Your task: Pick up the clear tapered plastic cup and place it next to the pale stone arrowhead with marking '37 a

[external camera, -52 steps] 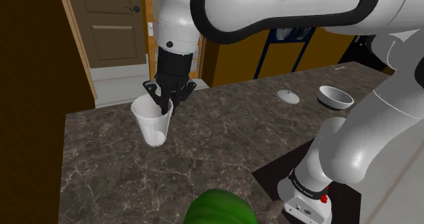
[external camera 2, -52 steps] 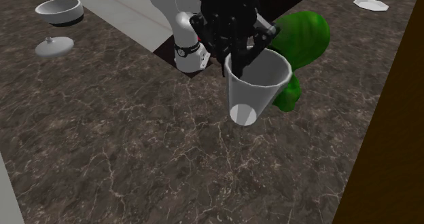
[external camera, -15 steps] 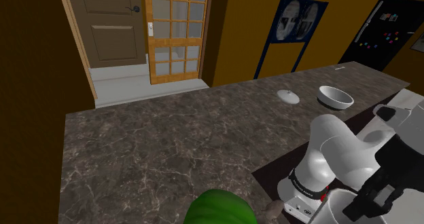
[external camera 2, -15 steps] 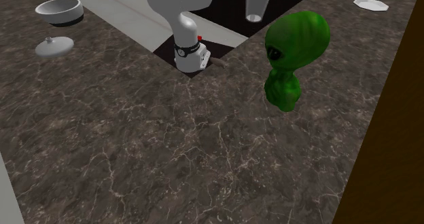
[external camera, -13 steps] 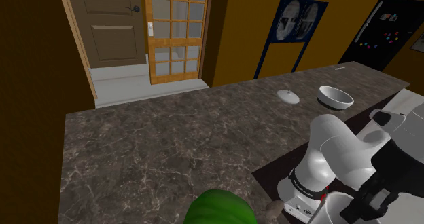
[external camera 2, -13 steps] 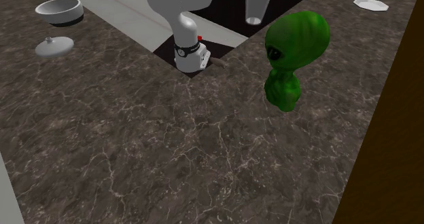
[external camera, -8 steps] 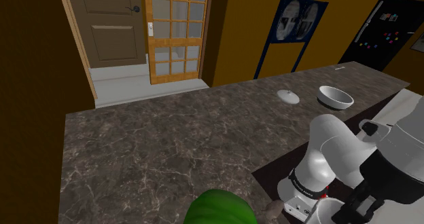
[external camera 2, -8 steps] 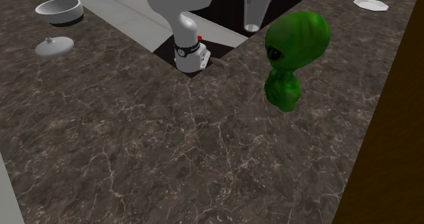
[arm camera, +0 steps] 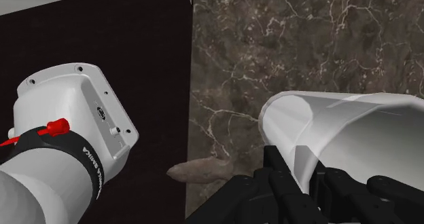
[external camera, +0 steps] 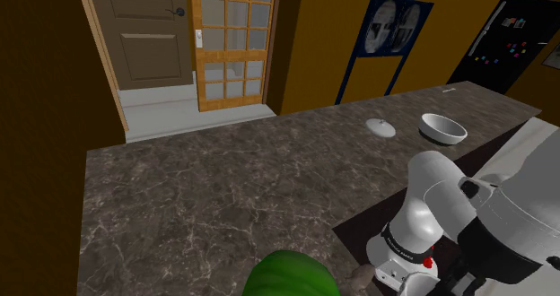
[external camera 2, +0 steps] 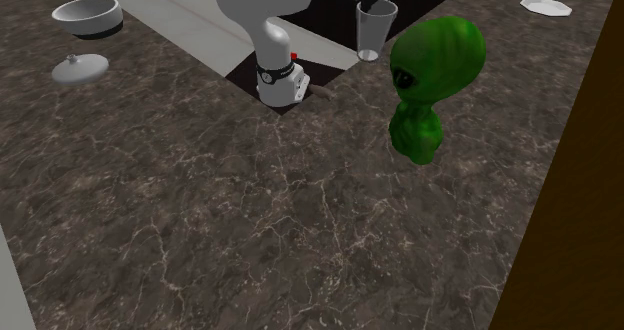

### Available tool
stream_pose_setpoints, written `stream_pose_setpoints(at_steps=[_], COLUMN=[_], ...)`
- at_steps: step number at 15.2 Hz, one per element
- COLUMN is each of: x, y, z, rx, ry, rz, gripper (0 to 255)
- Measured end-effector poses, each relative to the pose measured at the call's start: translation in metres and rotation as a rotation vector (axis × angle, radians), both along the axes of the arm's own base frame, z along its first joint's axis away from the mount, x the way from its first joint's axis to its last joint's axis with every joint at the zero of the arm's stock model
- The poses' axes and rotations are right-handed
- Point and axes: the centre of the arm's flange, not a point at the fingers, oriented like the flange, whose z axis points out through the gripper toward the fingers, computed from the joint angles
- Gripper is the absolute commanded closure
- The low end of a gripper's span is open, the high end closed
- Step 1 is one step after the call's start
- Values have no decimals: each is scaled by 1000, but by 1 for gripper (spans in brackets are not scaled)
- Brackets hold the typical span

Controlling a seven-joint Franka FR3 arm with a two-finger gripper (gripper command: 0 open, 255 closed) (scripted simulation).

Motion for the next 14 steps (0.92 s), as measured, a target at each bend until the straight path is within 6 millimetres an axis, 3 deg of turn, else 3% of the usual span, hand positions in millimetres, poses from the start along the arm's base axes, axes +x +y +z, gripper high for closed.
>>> stream_pose_setpoints(at_steps=[14], x=[0], y=[1], z=[-75], rx=[0], ry=[0], rz=[0], gripper=[255])
